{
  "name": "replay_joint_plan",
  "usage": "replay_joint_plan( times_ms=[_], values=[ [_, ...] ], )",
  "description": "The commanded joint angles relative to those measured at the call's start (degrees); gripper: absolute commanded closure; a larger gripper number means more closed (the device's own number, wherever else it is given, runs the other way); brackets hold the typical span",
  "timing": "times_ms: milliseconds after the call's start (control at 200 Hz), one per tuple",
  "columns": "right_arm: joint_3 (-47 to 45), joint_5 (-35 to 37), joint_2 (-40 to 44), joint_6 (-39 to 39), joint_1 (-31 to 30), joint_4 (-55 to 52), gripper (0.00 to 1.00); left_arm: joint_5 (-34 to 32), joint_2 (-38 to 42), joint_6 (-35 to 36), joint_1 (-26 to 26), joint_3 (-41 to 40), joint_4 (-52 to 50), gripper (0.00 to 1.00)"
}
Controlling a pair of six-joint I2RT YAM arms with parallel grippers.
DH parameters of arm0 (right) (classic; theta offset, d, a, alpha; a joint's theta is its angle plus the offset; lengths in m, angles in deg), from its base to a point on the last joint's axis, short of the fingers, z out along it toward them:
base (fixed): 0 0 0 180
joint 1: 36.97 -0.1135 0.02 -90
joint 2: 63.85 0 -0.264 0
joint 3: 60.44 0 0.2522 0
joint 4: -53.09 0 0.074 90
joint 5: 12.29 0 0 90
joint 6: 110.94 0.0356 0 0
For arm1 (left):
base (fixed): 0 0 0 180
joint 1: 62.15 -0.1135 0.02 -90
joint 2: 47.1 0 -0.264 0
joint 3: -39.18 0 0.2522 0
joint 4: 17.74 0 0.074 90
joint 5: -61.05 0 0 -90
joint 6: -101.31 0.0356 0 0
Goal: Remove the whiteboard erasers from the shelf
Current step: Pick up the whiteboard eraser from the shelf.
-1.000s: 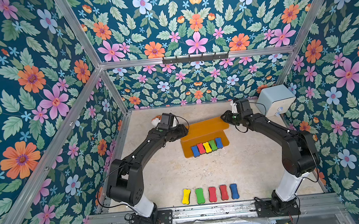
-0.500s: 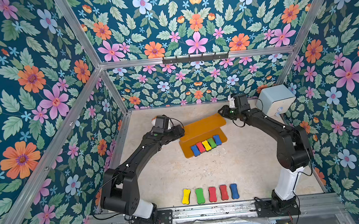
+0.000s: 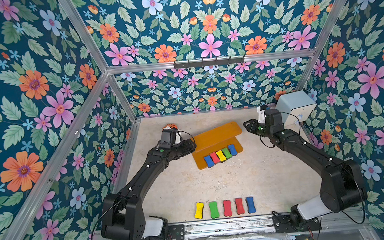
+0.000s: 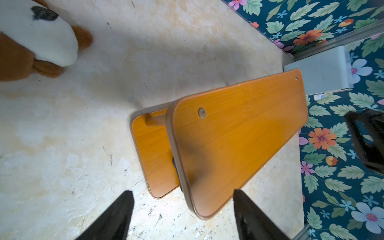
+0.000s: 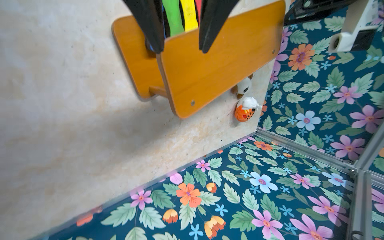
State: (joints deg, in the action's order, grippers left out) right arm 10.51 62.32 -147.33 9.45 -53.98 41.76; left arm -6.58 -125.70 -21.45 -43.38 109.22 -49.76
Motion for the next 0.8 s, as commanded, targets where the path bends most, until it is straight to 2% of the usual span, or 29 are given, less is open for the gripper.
replay_joint_plan(
  times_ms=[0, 130, 325, 580, 795],
  values=[
    [-7.42, -3.56, 2.79, 5.17, -0.29, 10.98, 0.69, 3.42, -0.09, -1.14, 0.02, -0.84, 3.05, 0.29],
    [-13.79, -5.38, 4.10, 7.54, -0.98, 17.09, 0.70, 6.39, -1.27, -2.23, 0.05, -1.48, 5.62, 0.39],
    [-19.36, -6.96, 2.49, 7.90, -1.25, 23.29, 0.70, 6.42, -2.80, -2.62, 0.09, -1.37, 6.50, 0.51],
    [-21.36, -9.78, -6.66, 8.93, -1.51, 32.27, 0.71, 6.64, -4.71, -2.50, 0.10, -0.85, 7.04, 0.56],
    [-20.28, -10.53, -12.84, 9.25, -1.71, 35.07, 0.72, 6.08, -5.08, -1.88, -0.02, -1.13, 6.47, 0.56]
  ],
)
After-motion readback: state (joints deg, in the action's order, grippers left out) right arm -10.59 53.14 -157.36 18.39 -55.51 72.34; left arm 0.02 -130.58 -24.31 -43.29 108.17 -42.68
